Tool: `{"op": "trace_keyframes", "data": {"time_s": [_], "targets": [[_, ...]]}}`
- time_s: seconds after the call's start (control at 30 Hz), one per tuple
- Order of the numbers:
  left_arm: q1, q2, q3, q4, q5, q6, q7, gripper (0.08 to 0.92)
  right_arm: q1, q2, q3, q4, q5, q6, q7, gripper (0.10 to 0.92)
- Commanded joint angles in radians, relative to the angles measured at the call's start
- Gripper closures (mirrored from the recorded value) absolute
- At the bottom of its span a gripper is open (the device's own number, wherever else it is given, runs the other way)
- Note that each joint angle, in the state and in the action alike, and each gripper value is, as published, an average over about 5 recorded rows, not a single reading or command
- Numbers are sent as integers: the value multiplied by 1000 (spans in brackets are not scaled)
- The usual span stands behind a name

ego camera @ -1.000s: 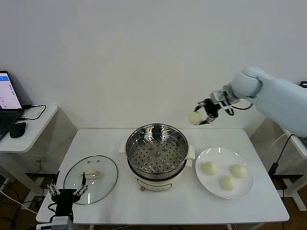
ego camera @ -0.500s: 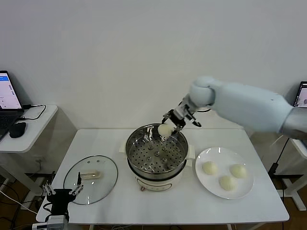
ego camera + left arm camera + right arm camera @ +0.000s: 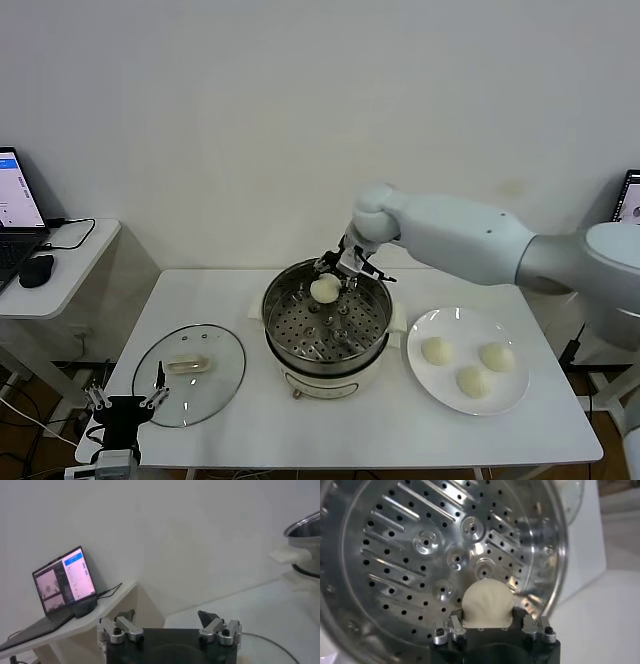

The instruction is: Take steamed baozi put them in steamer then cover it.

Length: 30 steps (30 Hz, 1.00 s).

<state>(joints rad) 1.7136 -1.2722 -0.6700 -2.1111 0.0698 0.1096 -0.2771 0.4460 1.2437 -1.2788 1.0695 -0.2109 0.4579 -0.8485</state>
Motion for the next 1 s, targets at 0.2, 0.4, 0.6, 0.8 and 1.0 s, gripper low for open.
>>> {"op": "trace_keyframes", "data": {"time_s": [0.2,0.4,0.6,0.8,1.0], "targets": [[-5,-2,2,5,0,0,1,177,-44,49,29,-97,-170,133,61,376],[-6,-7,6,2,1,0,0,177,10,31,13,-48,-60,104,48,234],[-6,-2,8,-12,-1,2,2,177,182,-96,-55,191,326,-234,-106,203],[-1,14,4,-29,-13,2,3,177,290,-311,-52,401,490,-674,-177,203],[0,32,11,-42,-17,2,4,177,351,-543,-78,576,554,-806,-170,203]]}}
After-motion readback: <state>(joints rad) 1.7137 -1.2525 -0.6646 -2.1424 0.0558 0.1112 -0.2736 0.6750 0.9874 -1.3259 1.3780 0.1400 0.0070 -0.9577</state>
